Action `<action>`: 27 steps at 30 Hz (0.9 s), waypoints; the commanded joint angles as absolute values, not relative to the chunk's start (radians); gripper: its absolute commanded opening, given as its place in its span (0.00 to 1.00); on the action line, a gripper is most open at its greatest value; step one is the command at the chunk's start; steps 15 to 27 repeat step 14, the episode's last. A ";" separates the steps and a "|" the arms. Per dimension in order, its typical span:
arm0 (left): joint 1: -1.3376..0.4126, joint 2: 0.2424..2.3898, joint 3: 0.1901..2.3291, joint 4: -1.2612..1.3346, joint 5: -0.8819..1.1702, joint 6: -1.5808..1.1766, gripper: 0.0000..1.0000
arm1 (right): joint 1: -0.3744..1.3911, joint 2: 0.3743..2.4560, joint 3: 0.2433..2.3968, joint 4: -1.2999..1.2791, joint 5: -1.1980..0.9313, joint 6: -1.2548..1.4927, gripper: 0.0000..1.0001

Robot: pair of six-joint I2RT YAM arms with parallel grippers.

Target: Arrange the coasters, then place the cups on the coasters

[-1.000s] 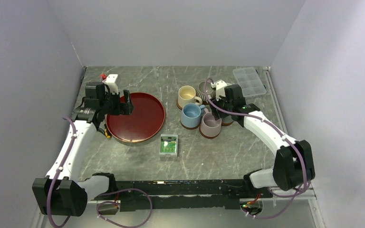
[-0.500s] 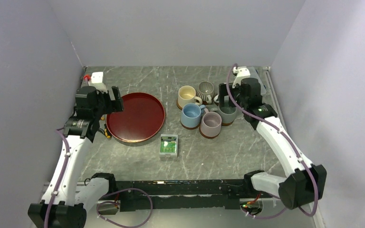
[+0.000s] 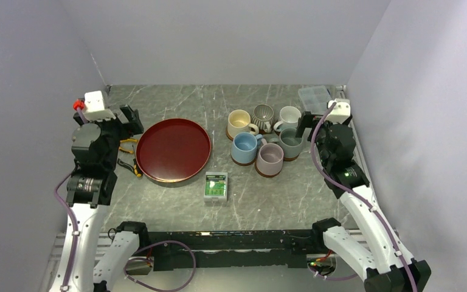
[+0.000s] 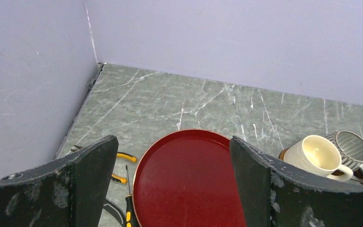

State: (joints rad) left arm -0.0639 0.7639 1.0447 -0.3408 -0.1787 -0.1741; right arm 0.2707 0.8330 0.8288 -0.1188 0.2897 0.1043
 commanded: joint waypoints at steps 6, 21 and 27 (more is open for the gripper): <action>-0.061 0.734 0.973 -0.254 -0.172 -0.147 0.94 | 0.272 0.770 0.774 -0.003 0.313 0.064 1.00; -0.060 0.732 0.955 -0.246 -0.165 -0.143 0.94 | 0.272 0.765 0.773 -0.003 0.324 0.064 1.00; -0.060 0.732 0.955 -0.246 -0.165 -0.143 0.94 | 0.272 0.765 0.773 -0.003 0.324 0.064 1.00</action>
